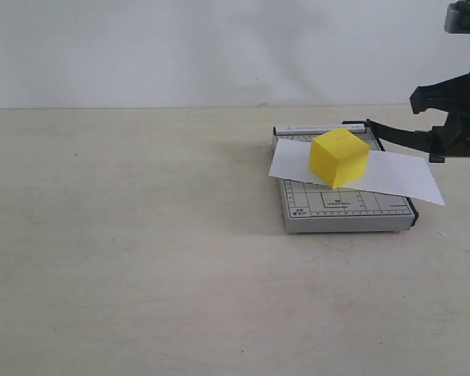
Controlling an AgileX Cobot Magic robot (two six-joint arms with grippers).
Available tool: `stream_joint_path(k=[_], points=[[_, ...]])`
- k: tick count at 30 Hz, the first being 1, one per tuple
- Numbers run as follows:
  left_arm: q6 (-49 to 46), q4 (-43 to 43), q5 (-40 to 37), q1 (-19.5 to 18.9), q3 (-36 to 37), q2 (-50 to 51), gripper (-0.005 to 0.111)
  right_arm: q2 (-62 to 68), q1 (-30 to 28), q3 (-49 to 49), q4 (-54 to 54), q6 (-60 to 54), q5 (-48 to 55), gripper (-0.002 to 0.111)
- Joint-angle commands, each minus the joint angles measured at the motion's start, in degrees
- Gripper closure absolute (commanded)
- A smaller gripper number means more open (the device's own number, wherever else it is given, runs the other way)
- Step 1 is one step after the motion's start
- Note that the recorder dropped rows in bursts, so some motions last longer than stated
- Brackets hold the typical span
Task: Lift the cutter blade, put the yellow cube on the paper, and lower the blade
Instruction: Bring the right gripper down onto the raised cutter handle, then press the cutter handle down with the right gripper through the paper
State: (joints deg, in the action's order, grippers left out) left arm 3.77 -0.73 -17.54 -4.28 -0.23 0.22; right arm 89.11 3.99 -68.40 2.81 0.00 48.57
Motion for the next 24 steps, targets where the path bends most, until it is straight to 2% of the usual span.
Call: stream_joint_path(k=[1,8,17,24], points=[[-0.7,0.4,0.9,0.3,0.2,-0.2,0.102,-0.4,0.0,-0.2,0.3,0.0,1.0,0.109],[-0.7,0.4,0.9,0.3,0.2,-0.2,0.102,-0.4,0.0,1.1,0.4,0.0,-2.8,0.109],[-0.7,0.4,0.9,0.3,0.2,-0.2,0.102,-0.4,0.0,14.5,2.0,-0.8,-13.5,0.109],[-0.7,0.4,0.9,0.3,0.2,-0.2,0.102,-0.4,0.0,22.0,2.9,-2.8,-17.6,0.109]])
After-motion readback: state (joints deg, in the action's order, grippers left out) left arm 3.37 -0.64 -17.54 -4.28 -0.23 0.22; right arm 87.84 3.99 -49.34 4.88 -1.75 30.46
